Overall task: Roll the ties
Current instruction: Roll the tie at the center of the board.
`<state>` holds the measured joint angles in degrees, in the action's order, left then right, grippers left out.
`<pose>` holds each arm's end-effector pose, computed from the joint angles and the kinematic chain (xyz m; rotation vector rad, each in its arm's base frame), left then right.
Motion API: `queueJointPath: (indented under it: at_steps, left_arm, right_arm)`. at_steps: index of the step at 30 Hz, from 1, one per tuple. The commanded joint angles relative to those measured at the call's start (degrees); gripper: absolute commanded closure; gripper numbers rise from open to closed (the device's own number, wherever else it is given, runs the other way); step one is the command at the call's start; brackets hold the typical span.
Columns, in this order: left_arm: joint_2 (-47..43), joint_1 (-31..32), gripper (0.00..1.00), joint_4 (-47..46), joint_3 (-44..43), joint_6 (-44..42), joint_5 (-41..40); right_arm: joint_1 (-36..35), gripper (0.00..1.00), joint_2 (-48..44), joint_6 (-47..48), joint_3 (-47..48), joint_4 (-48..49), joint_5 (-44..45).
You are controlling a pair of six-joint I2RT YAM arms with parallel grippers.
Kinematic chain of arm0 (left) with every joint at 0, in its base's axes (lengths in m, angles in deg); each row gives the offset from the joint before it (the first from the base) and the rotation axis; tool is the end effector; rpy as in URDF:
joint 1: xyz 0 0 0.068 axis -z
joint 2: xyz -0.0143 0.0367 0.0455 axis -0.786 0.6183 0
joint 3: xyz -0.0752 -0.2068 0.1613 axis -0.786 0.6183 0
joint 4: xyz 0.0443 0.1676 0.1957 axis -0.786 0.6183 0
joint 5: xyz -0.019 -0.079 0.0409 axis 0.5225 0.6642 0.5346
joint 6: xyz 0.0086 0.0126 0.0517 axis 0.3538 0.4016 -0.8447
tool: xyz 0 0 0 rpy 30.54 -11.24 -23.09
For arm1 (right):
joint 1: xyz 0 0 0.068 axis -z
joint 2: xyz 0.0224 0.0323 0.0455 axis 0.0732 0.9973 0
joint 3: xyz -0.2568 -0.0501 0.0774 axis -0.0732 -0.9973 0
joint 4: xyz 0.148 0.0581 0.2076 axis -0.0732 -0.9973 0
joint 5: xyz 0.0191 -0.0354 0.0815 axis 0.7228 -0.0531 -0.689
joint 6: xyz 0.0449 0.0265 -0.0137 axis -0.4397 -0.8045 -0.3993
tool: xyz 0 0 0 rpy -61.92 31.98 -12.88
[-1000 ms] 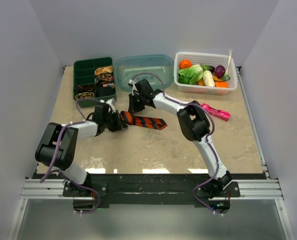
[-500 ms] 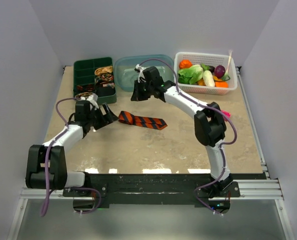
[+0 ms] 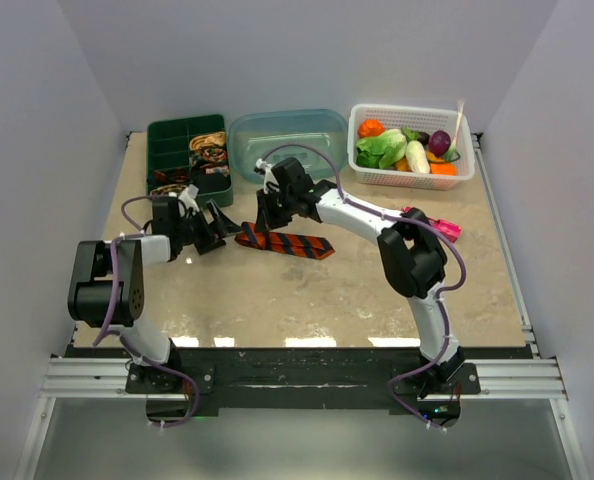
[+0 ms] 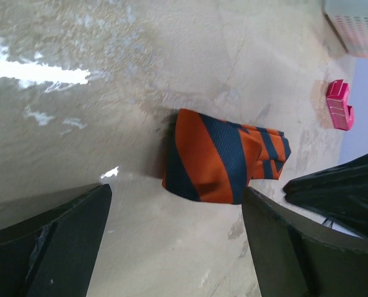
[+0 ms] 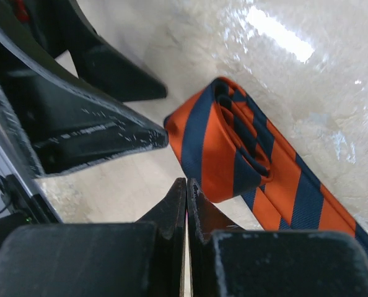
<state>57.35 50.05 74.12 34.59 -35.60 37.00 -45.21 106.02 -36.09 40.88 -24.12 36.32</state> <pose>0.3082 -0.0110 0.1396 -0.4535 2.3318 -1.0098 0.3627 0.3318 0.2190 -0.5810 2.3945 0.9386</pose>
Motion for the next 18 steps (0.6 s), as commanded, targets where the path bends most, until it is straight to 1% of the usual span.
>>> queueJointPath:
  at_steps: [1,3,6,7,10,16,18]
  left_arm:
    - [3.43,-0.09,0.08,-6.58,-0.77,2.42,2.24]
    - [4.57,0.17,0.09,-7.03,-1.12,2.42,1.89]
    - [6.07,1.31,0.09,-4.49,-3.05,1.11,-0.12]
    - [6.42,1.32,0.09,-2.22,-4.45,0.58,-0.74]
    - [7.48,4.22,0.09,-0.53,-5.69,-0.83,-2.94]
    - [9.59,5.63,0.16,-1.76,-6.05,-0.13,-3.29]
    - [10.03,5.63,0.21,-2.2,-5.87,0.4,-3.12]
  right_arm:
    - [0.32,1.0,0.15,1.12,-0.76,-0.04,-0.49]
    - [0.23,1.0,0.94,1.3,-0.58,-0.4,0.03]
    - [0.23,1.0,1.82,1.47,0.03,-1.45,1.87]
    - [0.32,1.0,2.0,1.65,0.12,-2.32,2.14]
    - [0.23,1.0,2.53,2.35,0.65,-3.3,3.81]
    - [0.23,1.0,4.2,3.05,1.44,-3.3,4.6]
    - [0.23,1.0,4.64,3.14,1.61,-2.95,4.87]
